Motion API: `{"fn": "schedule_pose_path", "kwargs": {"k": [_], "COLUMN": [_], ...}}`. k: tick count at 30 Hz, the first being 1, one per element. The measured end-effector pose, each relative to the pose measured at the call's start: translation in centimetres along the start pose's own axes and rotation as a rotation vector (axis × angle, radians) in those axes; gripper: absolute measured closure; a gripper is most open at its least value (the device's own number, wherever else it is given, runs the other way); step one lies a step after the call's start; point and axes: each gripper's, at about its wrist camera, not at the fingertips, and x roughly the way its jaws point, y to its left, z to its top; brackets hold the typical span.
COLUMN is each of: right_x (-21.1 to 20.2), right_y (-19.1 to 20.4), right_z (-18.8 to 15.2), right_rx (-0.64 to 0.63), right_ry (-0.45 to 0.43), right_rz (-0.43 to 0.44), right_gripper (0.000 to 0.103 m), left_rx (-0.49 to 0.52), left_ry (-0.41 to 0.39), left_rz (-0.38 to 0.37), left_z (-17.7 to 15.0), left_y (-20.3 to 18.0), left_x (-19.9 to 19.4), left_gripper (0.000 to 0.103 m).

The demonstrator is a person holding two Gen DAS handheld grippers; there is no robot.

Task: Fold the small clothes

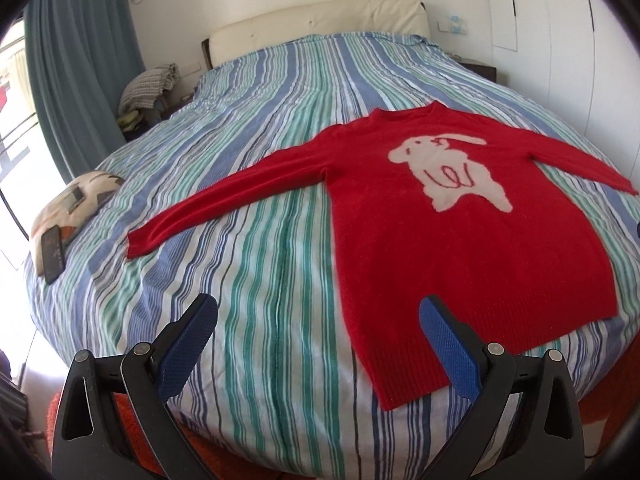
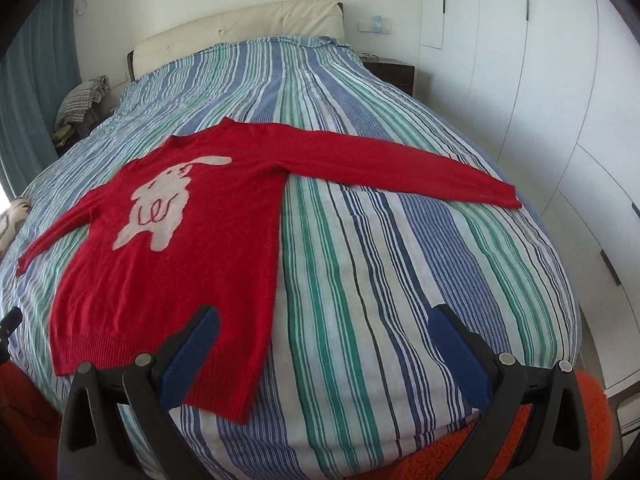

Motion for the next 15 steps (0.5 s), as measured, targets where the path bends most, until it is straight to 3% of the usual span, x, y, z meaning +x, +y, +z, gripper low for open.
{"fn": "schedule_pose_path", "kwargs": {"k": [5,15], "right_x": [0.9,1.2], "right_y": [-1.2,-1.8], "right_z": [-0.6,-0.8], "right_rx": [0.054,0.086], "right_ry": [0.041,0.062], "right_rz": [-0.018,-0.016], "right_gripper": [0.001,0.001], "left_rx": [-0.032,-0.104], "left_ry": [0.068,0.085], "left_rz": [0.005,0.004], "left_z": [-0.7,-0.6], "left_y": [0.5,1.4], "left_x": [1.7,2.0], "left_gripper": [0.002,0.002]}}
